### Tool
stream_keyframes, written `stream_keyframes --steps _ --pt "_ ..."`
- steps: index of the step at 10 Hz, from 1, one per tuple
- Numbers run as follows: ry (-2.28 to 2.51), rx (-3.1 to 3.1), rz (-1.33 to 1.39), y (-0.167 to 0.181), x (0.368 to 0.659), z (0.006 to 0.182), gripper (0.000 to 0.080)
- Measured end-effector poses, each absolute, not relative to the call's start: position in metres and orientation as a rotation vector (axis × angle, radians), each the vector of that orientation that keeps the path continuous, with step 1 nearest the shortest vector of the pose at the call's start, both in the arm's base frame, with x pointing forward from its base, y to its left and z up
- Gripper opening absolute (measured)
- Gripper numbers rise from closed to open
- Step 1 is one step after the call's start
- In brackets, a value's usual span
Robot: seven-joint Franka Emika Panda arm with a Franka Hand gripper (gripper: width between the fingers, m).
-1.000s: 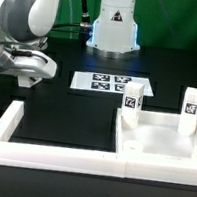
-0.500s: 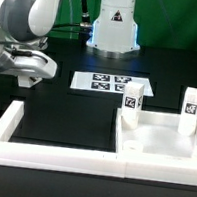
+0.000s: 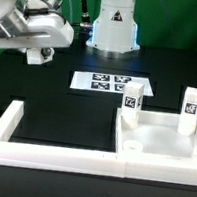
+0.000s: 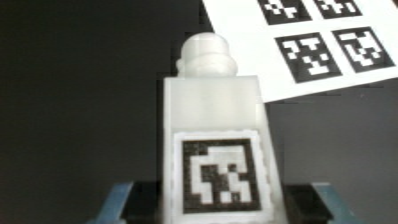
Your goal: Assemble square table
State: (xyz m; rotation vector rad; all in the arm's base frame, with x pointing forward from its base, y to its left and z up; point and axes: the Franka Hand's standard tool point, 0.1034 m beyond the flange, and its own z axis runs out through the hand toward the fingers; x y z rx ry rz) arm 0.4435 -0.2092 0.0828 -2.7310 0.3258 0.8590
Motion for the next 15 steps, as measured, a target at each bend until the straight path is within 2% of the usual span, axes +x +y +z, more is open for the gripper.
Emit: stream_keyframes --steps 2,3,4,6,7,8,10,12,13,15 --pt "0.300 -2.902 0.593 -0.205 0.470 0.082 0.0290" --pt "0.258 -2.934 0.517 -0.178 0.490 0.102 0.0290" --pt "0.222 -2.990 0.365 -0.154 0.523 0.127 0.0290" --pt "0.157 -3.037 0.137 -0.119 0.572 0.166 0.0290" --pt "0.245 -3.013 0.005 -0.122 0.571 0.172 0.0290" --pt "0.261 -3.040 -0.105 -0.132 0.563 0.166 0.0290" --pt "0.297 -3.082 -0.371 -0.134 0.571 0.166 0.0290" --pt "0.342 -3.104 -0.725 -0.094 0.586 0.158 0.0290" --pt "0.400 -3.068 -0.940 -0.068 0.608 0.156 0.0290" --pt "0.415 -3.009 -1.146 -0.041 0.624 0.142 0.0290"
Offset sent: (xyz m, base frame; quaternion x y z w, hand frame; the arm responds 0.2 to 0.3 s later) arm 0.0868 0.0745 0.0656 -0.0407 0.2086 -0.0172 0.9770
